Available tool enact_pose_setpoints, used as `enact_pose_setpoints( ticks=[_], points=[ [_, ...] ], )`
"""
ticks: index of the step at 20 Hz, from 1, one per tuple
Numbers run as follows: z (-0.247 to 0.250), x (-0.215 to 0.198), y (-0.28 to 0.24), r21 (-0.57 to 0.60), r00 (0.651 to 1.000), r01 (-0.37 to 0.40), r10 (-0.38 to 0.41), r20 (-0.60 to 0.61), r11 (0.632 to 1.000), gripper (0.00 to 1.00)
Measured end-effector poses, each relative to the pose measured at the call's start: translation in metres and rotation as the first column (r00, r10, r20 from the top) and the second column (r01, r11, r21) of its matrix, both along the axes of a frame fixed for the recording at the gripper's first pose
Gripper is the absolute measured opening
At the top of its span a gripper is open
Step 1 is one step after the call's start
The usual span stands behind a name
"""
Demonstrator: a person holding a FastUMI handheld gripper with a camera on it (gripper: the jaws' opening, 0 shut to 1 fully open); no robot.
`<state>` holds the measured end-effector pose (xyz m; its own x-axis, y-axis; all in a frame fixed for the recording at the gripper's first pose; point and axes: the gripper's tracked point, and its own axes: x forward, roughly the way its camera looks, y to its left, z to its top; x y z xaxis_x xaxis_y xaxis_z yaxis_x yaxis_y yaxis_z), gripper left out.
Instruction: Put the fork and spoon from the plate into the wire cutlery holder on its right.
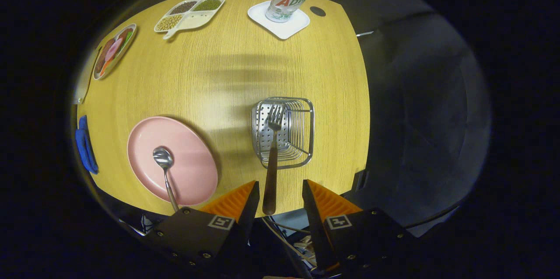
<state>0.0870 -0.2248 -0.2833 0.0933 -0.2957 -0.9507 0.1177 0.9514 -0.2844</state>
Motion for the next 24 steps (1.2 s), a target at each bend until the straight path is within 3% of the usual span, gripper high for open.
enact_pose_setpoints(
  ticks=[9, 17, 24],
  points=[
    [0.023, -0.019, 0.012, -0.039, 0.999, 0.027, -0.025, 0.037, 0.999, 0.61],
    [0.063, -0.029, 0.055, -0.091, 0.99, 0.015, -0.003, 0.139, 0.996, 0.61],
    [0.052, -0.029, 0.126, 0.008, 0.976, -0.041, 0.038, 0.213, 0.999, 0.61]
  ],
)
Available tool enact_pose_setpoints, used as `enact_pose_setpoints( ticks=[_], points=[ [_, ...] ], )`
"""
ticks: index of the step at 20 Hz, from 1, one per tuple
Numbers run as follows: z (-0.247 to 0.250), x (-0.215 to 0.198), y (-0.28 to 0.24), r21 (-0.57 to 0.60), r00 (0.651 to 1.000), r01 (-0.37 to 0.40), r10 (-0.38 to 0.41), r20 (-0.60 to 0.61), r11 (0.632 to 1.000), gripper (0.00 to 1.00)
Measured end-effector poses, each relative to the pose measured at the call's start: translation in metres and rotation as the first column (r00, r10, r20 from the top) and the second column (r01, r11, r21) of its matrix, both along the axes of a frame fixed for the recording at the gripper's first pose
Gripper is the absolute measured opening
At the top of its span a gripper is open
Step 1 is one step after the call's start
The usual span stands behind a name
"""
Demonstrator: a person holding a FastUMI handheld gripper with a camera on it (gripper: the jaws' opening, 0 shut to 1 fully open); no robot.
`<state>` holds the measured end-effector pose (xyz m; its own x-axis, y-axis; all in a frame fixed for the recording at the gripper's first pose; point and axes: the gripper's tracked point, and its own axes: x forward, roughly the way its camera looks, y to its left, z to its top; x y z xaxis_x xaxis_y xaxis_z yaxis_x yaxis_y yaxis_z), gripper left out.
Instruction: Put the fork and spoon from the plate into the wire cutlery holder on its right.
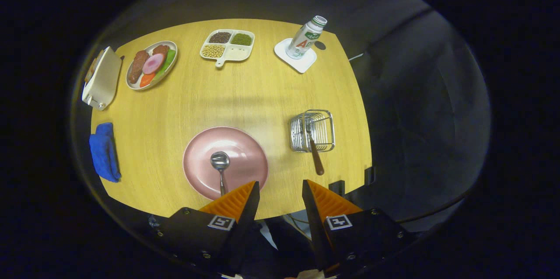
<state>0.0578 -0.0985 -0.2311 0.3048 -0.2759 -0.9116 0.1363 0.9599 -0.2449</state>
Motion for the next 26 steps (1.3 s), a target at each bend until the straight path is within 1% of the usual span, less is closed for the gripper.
enact_pose_setpoints(
  ticks=[4, 7, 12, 17, 21, 26],
  points=[
    [-0.041, -0.01, 0.041, 0.08, 0.997, -0.055, 0.058, -0.043, 0.995, 0.61],
    [-0.076, -0.014, 0.067, 0.156, 0.994, -0.073, 0.085, -0.07, 0.985, 0.61],
    [-0.127, -0.025, 0.081, 0.202, 0.983, -0.092, 0.121, -0.136, 0.975, 0.61],
    [-0.16, -0.022, 0.086, 0.24, 0.982, -0.078, 0.116, -0.147, 0.968, 0.61],
    [-0.171, -0.015, 0.082, 0.246, 0.986, -0.06, 0.096, -0.137, 0.967, 0.61],
    [-0.186, -0.014, 0.078, 0.252, 0.984, -0.061, 0.101, -0.148, 0.966, 0.61]
  ],
)
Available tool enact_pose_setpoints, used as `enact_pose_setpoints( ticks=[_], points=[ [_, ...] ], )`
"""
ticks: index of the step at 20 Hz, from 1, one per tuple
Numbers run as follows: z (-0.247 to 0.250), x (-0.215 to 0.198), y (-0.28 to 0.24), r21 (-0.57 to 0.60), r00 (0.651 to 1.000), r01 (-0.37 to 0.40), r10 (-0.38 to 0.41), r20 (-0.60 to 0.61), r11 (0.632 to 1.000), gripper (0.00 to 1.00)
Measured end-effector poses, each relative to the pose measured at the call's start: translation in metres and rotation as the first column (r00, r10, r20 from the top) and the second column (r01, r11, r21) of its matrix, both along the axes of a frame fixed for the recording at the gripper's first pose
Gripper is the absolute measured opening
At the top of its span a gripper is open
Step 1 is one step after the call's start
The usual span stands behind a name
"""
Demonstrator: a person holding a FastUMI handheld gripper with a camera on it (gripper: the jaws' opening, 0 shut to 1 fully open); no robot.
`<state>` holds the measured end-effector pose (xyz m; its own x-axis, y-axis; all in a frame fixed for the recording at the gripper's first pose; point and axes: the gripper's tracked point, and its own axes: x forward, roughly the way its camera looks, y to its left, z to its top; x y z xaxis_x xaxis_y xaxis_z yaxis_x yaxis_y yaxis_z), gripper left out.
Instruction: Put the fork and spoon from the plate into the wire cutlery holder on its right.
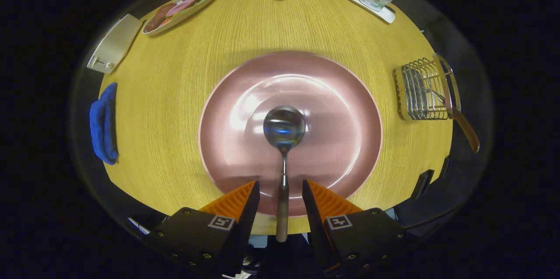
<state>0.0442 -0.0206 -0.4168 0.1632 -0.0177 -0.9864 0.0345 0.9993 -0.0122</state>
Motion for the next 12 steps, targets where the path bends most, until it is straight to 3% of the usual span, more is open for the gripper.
enact_pose_setpoints(
  ticks=[3, 5, 7, 12],
  points=[
    [-0.009, -0.004, 0.004, 0.021, 1.0, -0.01, 0.01, -0.011, 1.0, 0.51],
    [-0.011, -0.006, 0.004, 0.018, 0.999, -0.023, 0.023, -0.024, 1.0, 0.31],
    [-0.012, -0.005, 0.002, 0.016, 0.999, -0.026, 0.026, -0.02, 1.0, 0.18],
    [-0.013, -0.008, 0.0, 0.004, 0.999, -0.042, 0.042, -0.02, 0.999, 0.11]
  ],
)
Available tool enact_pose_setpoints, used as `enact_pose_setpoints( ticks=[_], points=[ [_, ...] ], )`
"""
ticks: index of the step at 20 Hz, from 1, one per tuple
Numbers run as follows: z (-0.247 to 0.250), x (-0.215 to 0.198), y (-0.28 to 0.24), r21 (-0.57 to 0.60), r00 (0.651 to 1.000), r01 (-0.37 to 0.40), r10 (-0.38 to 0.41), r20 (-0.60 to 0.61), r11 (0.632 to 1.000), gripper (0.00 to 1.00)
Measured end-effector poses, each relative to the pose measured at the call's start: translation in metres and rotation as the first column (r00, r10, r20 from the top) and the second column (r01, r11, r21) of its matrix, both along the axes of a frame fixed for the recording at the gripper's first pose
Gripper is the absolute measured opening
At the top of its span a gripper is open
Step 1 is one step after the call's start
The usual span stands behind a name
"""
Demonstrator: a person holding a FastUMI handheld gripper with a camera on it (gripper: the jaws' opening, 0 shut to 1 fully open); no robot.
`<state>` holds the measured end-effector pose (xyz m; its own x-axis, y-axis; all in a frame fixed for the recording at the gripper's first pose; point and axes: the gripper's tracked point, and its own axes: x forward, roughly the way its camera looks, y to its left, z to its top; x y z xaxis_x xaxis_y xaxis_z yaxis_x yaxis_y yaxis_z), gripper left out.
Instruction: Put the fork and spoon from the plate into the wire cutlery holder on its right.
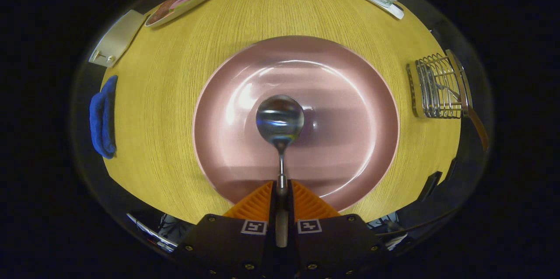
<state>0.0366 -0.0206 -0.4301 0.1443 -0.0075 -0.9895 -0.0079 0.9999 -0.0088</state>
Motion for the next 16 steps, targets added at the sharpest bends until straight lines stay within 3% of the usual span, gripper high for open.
enact_pose_setpoints(
  ticks=[4, 16],
  points=[
    [0.0, 0.002, -0.001, -0.023, 1.0, -0.021, 0.021, 0.001, 1.0, 0.05],
    [0.045, 0.016, -0.02, -0.1, 0.999, 0.002, 0.002, 0.047, 0.995, 0.05]
  ],
)
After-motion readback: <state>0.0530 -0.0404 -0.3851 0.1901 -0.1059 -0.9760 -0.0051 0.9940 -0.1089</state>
